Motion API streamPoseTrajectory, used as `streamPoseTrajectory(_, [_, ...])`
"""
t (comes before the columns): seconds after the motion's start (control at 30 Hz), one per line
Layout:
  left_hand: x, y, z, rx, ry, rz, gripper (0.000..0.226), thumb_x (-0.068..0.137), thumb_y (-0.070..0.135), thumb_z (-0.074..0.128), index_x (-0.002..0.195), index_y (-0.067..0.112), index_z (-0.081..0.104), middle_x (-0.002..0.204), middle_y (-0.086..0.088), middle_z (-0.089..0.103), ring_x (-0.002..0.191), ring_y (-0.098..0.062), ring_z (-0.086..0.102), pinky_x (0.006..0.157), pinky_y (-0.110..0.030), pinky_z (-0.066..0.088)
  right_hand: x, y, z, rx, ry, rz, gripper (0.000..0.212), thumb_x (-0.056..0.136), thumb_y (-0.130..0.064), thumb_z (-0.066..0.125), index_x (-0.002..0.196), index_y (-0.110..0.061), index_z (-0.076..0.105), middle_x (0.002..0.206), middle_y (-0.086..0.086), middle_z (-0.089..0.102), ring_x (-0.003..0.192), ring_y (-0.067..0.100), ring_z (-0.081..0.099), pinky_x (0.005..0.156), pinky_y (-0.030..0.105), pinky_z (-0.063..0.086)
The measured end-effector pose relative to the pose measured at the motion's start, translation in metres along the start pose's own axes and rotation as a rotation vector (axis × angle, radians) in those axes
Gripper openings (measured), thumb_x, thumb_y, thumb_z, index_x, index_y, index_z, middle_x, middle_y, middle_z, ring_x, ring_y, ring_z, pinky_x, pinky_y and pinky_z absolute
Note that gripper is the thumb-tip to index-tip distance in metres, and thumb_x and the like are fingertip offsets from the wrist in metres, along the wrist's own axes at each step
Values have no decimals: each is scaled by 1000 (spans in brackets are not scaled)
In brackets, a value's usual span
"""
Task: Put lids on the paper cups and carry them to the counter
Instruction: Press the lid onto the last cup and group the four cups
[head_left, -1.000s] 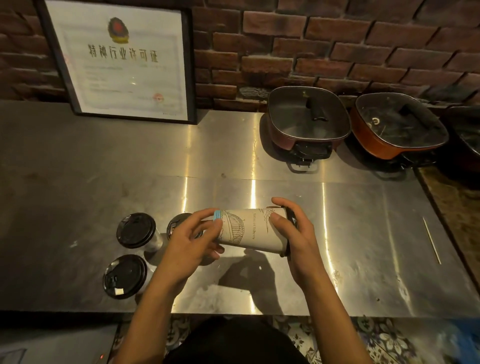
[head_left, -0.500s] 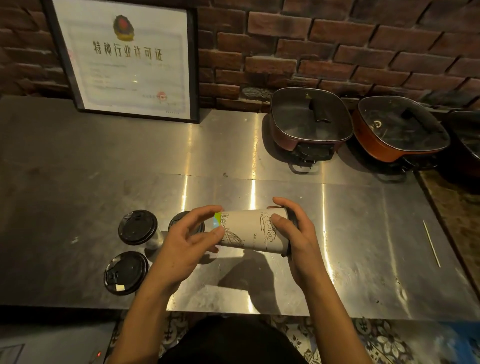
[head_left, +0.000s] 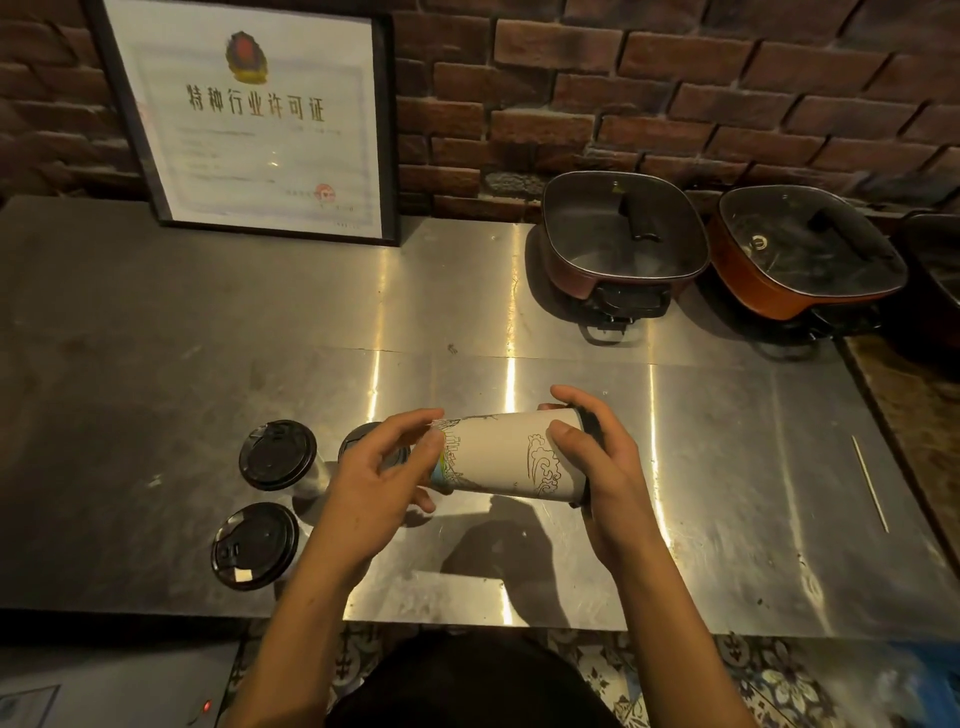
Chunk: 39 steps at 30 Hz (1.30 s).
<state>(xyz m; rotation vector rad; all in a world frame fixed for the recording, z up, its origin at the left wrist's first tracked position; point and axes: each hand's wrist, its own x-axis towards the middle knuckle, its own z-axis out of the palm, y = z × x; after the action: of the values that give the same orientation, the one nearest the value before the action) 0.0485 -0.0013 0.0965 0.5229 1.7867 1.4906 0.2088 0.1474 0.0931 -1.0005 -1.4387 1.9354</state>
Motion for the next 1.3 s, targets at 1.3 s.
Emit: streamPoseTrajectory(1.3, [3, 11, -4, 79, -204, 79, 39, 83, 26, 79, 119, 36, 70, 110, 1, 76, 112, -24, 70, 87, -44, 63, 3, 8, -5, 99, 34, 50, 38, 81, -38, 63, 119, -34, 66, 116, 9, 65, 105, 28, 69, 66, 36, 59])
